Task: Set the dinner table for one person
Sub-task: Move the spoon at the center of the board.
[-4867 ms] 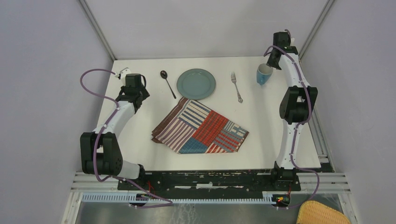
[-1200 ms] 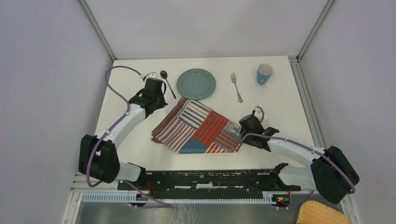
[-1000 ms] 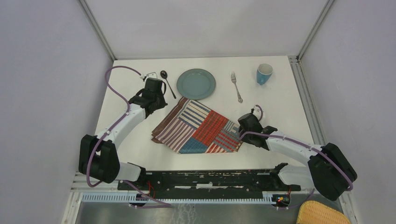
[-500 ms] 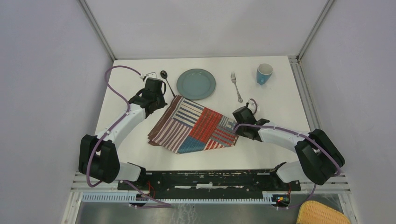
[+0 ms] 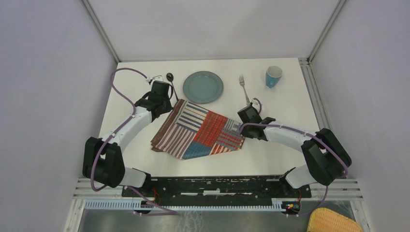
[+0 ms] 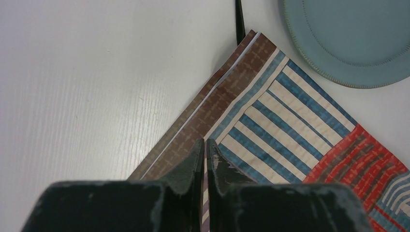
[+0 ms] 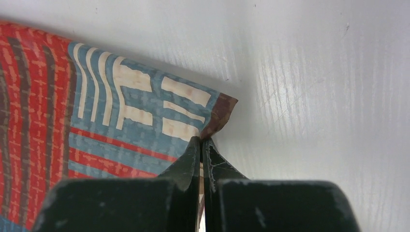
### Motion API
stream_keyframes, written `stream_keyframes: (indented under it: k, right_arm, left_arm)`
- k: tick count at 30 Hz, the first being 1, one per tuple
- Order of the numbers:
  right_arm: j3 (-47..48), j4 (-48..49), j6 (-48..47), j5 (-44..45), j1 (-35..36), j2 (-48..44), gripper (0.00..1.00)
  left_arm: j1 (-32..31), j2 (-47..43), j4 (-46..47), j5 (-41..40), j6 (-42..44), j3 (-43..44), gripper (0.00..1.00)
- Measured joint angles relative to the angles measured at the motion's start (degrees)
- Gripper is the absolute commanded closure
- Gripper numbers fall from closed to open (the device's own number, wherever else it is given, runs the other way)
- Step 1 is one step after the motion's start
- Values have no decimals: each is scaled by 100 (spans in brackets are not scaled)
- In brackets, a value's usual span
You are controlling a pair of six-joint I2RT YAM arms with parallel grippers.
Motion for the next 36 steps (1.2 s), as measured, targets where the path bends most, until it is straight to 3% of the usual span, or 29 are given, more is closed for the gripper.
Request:
stream_keyframes:
  k: [18, 36]
  right_arm:
    - [1443, -802, -1069, 195, -13, -9, 100]
    - [1399, -914, -1582, -592, -37, -323, 100]
  left_arm:
    - [0, 140, -17, -4, 0, 83, 89]
    - [0, 424, -17, 4, -2, 142, 89]
